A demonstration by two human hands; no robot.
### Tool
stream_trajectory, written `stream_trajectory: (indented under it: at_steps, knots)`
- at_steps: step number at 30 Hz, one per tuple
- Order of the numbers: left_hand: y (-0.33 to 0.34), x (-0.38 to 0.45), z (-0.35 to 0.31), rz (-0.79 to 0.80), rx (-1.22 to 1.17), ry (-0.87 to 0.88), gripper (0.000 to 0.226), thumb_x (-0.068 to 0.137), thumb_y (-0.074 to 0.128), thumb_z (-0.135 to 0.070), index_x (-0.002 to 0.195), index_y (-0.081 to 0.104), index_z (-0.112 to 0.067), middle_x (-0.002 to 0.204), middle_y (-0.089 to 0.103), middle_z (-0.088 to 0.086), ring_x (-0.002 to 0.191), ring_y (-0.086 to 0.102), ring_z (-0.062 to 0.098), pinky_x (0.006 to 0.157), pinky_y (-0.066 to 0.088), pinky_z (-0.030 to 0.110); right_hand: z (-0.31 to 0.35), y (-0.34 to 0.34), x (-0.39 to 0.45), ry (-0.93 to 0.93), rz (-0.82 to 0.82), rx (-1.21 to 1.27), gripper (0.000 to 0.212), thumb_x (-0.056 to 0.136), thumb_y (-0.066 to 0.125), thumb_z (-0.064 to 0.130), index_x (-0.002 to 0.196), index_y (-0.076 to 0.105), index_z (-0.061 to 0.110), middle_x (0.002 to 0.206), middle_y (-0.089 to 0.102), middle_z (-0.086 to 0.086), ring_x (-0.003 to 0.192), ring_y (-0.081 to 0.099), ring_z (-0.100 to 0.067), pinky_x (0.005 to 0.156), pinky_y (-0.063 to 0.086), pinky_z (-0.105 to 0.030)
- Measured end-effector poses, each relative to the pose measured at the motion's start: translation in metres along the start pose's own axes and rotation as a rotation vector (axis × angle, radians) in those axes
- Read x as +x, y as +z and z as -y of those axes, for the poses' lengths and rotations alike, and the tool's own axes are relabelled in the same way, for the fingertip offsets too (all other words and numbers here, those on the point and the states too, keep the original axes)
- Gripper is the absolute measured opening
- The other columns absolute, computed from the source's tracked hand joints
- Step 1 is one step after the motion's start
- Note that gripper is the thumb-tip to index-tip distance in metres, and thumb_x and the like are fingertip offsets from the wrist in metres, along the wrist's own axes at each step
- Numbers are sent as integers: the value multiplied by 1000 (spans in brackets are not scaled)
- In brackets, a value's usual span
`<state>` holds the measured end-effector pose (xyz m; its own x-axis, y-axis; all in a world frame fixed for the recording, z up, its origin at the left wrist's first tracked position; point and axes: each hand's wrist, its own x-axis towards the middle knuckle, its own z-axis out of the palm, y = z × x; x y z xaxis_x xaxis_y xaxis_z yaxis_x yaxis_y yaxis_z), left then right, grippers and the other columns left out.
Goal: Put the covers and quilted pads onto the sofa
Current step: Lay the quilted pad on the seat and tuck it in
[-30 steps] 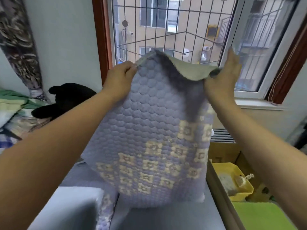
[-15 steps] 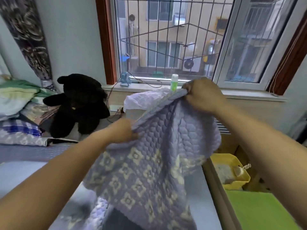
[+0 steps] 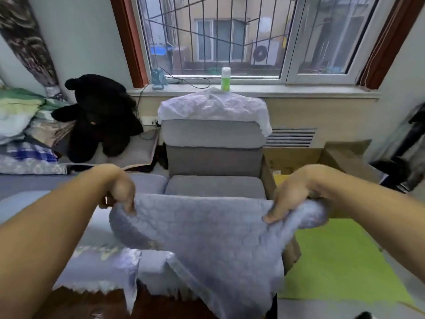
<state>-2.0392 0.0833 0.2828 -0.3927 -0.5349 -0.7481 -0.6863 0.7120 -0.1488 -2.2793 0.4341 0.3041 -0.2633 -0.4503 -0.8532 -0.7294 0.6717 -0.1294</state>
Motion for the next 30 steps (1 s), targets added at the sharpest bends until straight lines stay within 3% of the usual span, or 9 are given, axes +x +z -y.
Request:
stream_trajectory:
  at_steps: [3,6,9,11,14,17,23,26,30]
  knots:
    - [15,1,19,132,-78,-86,36,67,90,-41,85,72,-15,63,42,6,51,38,21,56,42,27,-8,46,16,-89,382,343,57,81,71,62,119,71,19,118,73,2,114,67,-18,111,44,-48]
    - [-8,-13,30,113,-342,-126,43,60,92,-34,84,65,-11,62,20,1,54,15,20,56,17,28,-20,17,-2,-218,372,564,63,89,73,44,134,60,2,137,60,-19,128,56,-35,115,36,-55]
    - [-51,-34,27,-39,-443,-113,58,57,94,-40,98,65,-11,69,22,4,59,12,20,60,15,30,-23,-30,-24,-123,93,585,52,93,70,37,127,64,-2,125,67,-20,116,65,-35,105,49,-49]
    - [-70,-36,9,-107,-389,-132,64,59,92,-46,108,64,-17,68,28,4,56,19,20,56,23,27,-24,-49,-9,53,-271,278,51,88,71,49,116,73,6,111,73,-10,98,70,-26,87,54,-34]
    - [-61,-6,-33,-523,-138,-130,29,83,77,-39,93,67,-14,67,51,7,57,50,24,56,40,28,-25,-51,52,205,-671,74,54,83,71,58,113,72,14,105,70,-7,91,66,-28,83,53,-36]
    - [-33,53,-45,-871,-62,-130,18,91,57,-24,101,67,-14,95,65,11,88,64,34,72,45,36,-35,-46,116,288,-721,57,41,89,60,51,108,68,16,98,65,-10,88,63,-34,74,52,-34]
    - [-25,172,-43,-962,-195,25,15,95,49,-14,100,61,-7,108,61,24,98,60,47,81,50,49,-45,-81,203,390,-670,-31,21,94,52,27,103,66,14,81,55,-4,79,58,-29,68,48,-34]
    - [-68,236,-49,-968,-342,28,14,94,48,-8,104,56,-2,110,54,28,101,56,52,83,46,52,-44,-138,247,426,-841,-95,20,94,52,17,107,67,13,105,66,-11,98,65,-35,73,45,-36]
    - [-128,369,-71,-913,-599,-21,25,96,46,-11,119,54,-5,128,45,27,110,54,51,96,42,50,-57,-204,365,462,-1146,-176,24,89,51,8,111,61,8,115,59,-18,110,52,-38,90,39,-43]
